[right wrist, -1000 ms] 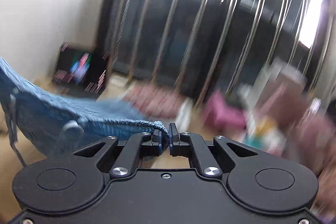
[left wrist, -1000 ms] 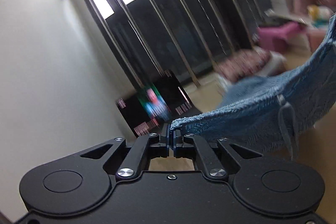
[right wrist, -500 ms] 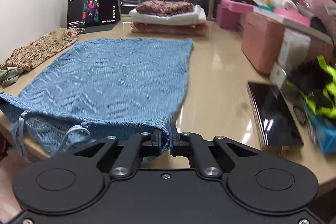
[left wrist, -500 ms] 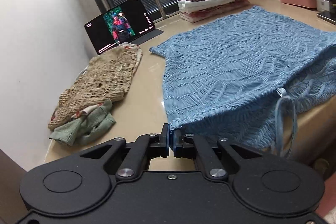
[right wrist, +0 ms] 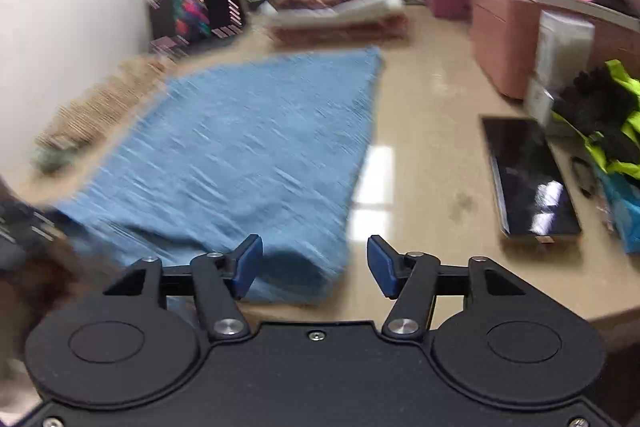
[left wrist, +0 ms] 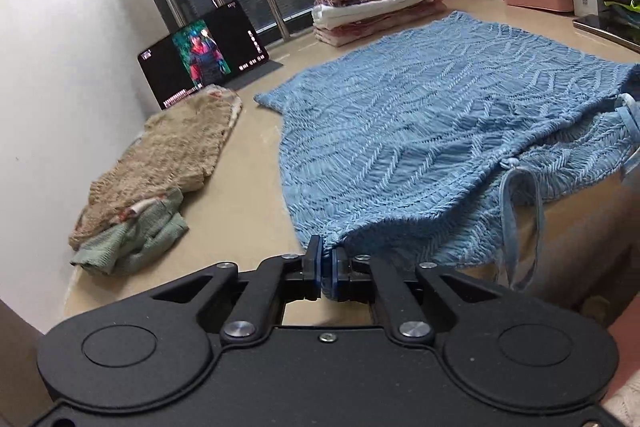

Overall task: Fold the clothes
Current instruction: 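Lay the blue garment flat on the table with both grippers, then open both grippers and release the garment hem onto the table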

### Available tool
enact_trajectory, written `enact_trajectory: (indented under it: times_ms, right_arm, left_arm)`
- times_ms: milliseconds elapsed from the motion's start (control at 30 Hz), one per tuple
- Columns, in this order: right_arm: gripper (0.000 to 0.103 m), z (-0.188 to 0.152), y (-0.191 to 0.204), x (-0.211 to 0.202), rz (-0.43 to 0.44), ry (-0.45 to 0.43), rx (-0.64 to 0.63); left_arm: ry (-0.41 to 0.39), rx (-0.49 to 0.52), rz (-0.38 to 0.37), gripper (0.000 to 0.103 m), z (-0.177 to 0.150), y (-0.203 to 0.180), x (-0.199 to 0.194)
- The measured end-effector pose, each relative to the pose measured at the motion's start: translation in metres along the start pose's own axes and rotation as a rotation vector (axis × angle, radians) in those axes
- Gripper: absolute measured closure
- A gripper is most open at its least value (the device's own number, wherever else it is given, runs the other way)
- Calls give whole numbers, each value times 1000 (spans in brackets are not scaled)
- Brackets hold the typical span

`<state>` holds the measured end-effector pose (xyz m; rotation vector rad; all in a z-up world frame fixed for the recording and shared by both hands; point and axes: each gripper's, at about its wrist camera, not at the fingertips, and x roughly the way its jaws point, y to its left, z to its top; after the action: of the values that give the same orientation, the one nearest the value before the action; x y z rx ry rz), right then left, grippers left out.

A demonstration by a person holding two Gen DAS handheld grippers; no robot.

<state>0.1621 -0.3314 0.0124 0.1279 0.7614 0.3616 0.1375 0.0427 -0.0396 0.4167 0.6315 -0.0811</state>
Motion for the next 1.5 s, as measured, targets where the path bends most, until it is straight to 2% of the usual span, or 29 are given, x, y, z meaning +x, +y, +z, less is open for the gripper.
enact_trajectory:
  times_ms: [67, 100, 233, 300, 333, 367, 467, 600, 733, 867, 900, 967, 1067, 1167, 1367, 1500]
  right_arm:
    - [29, 27, 12, -12, 68, -33, -27]
    - [27, 41, 23, -13, 90, -48, -64]
    - [27, 103, 83, 7, 213, -65, -190]
    - [41, 136, 118, 34, 315, -33, -226]
    - [59, 152, 138, 50, 356, -3, -242]
    - [62, 166, 158, 68, 381, 25, -261]
    - [59, 202, 217, 130, 361, 99, -333]
    - [59, 220, 266, 231, 211, 216, -390]
    - [64, 218, 276, 320, 83, 312, -343]
    - [65, 209, 268, 371, 37, 364, -302]
    - [67, 207, 268, 379, 32, 373, -302]
    - [90, 203, 270, 390, 6, 384, -303]
    - [100, 200, 272, 404, -38, 389, -287]
    - [101, 208, 269, 413, -55, 348, -222]
    - [103, 227, 262, 427, -57, 270, -115]
    - [103, 231, 257, 439, -34, 261, -74]
  left_arm:
    - [-12, 15, -7, 92, -2, 0, -1]
    - [-17, 24, -8, 92, -3, 0, -1]
    - [-42, 48, -30, 92, -7, 2, 0]
    - [-50, 50, -43, 92, -8, 4, 0]
    - [-51, 48, -51, 92, -8, 5, 0]
    - [-52, 48, -59, 92, -8, 6, 1]
    - [-54, 51, -87, 92, -8, 11, 1]
    - [-66, 38, -126, 91, -11, 17, 2]
    - [-72, 17, -160, 91, -13, 24, 3]
    - [-74, 18, -181, 91, -14, 27, 4]
    - [-73, 18, -186, 92, -14, 28, 4]
    - [-72, 21, -195, 92, -14, 28, 4]
    - [-74, 27, -206, 92, -14, 30, 5]
    - [-76, 20, -213, 92, -14, 33, 6]
    - [-89, 51, -173, 92, -10, 34, 16]
    - [-96, 48, -173, 92, -7, 37, 22]
